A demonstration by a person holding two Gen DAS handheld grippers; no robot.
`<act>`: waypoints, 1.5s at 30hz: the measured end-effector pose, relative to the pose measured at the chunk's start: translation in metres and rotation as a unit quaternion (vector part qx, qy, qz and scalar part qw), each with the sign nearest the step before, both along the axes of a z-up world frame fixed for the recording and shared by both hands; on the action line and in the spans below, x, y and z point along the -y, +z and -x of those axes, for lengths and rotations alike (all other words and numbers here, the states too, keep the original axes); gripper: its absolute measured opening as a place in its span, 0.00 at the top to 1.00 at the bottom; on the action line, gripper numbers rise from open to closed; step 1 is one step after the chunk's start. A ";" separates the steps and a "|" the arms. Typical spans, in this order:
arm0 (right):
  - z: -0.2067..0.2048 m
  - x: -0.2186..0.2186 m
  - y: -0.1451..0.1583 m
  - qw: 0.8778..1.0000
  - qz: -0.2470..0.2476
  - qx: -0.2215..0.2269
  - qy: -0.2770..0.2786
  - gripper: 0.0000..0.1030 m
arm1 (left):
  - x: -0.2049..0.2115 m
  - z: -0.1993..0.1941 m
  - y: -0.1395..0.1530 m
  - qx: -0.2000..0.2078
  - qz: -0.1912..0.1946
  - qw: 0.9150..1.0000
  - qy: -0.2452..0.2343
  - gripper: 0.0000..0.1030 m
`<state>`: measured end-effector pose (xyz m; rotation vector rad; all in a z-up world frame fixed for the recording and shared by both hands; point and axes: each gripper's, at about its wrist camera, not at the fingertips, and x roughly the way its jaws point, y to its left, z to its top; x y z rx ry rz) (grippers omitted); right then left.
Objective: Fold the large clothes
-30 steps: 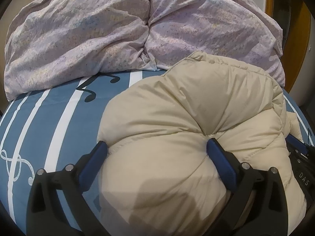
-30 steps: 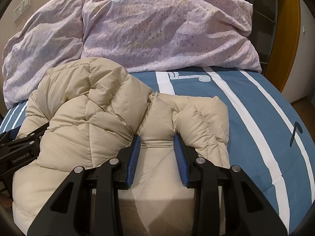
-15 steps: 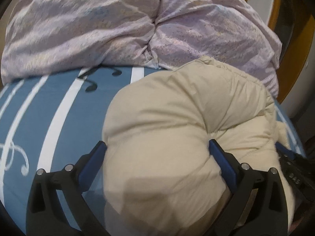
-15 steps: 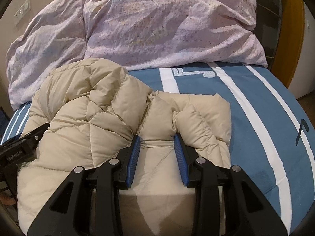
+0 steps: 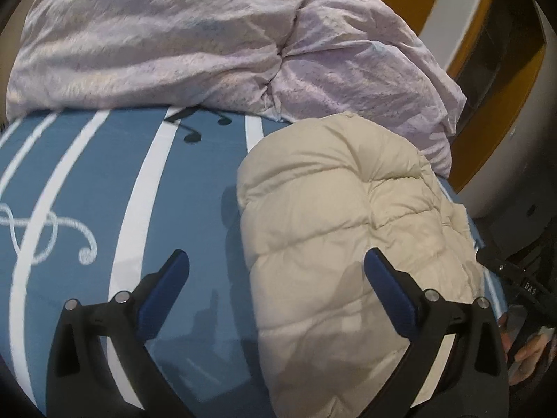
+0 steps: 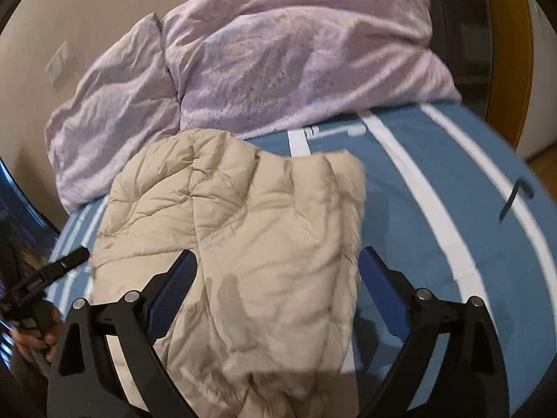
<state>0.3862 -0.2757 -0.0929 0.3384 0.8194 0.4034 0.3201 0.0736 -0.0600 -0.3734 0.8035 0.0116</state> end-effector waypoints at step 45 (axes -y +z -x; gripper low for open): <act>-0.089 -0.109 0.000 0.952 -0.225 -0.037 0.205 0.67 | -0.089 -0.011 0.001 0.061 0.184 0.981 0.006 0.64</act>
